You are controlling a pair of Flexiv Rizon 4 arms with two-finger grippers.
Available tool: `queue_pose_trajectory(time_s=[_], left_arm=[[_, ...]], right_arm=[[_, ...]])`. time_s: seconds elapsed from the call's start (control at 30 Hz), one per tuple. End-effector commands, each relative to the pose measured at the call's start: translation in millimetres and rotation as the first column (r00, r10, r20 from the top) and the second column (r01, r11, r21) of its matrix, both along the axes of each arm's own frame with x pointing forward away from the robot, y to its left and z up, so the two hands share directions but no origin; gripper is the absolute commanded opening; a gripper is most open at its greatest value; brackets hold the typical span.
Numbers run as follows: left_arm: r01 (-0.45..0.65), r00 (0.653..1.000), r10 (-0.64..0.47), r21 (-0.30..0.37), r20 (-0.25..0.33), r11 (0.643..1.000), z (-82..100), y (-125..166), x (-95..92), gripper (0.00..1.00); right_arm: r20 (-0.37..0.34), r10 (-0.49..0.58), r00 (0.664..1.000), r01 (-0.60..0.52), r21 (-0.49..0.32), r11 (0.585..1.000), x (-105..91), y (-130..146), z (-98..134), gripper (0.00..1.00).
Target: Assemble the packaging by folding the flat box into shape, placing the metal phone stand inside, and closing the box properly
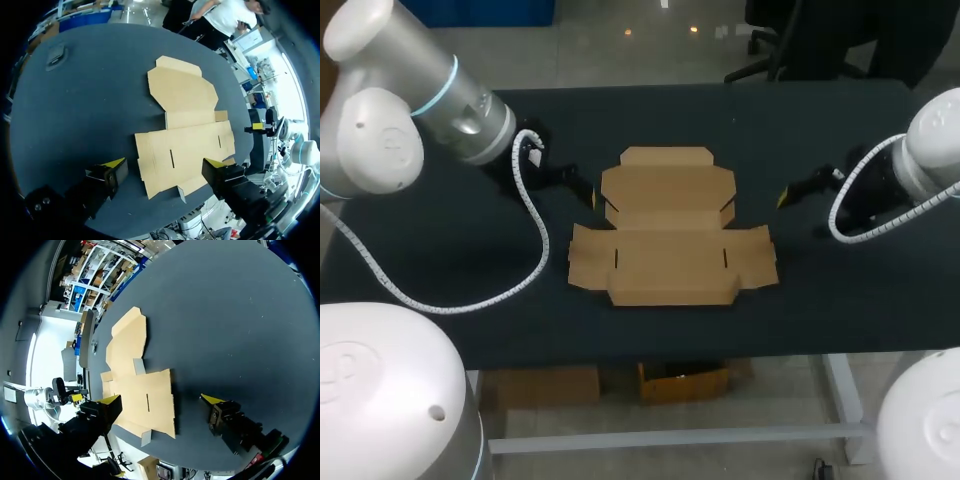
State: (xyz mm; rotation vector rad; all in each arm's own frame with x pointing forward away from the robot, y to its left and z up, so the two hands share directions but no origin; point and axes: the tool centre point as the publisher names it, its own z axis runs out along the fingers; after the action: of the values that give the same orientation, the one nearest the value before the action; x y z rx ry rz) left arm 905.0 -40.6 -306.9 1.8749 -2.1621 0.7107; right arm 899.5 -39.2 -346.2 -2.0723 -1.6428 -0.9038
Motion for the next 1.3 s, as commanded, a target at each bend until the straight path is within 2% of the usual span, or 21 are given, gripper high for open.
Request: queue_pose_trajectory(time_s=[0.03, 0.9, 1.3], left_arm=[[0.0, 1.0, 0.0, 0.004, -0.001, 1.0, 0.3, -0.7, 0.4, 1.0], [0.0, 1.0, 0.0, 0.004, -0.001, 1.0, 0.3, -0.7, 0.4, 1.0], [0.0, 1.0, 0.0, 0.004, -0.001, 1.0, 0.3, -0.7, 0.4, 1.0]], right_arm=[[0.024, 0.024, 0.999, -0.027, 0.116, 0.993, 0.4, -4.1, 0.8, 1.0], [0.027, 0.002, 1.0, -0.005, 0.117, 0.993, 3.2, -9.9, 1.9, 1.0], [0.022, 0.016, 1.0, -0.018, 0.09, 0.996, 26.9, -8.0, 3.4, 1.0]])
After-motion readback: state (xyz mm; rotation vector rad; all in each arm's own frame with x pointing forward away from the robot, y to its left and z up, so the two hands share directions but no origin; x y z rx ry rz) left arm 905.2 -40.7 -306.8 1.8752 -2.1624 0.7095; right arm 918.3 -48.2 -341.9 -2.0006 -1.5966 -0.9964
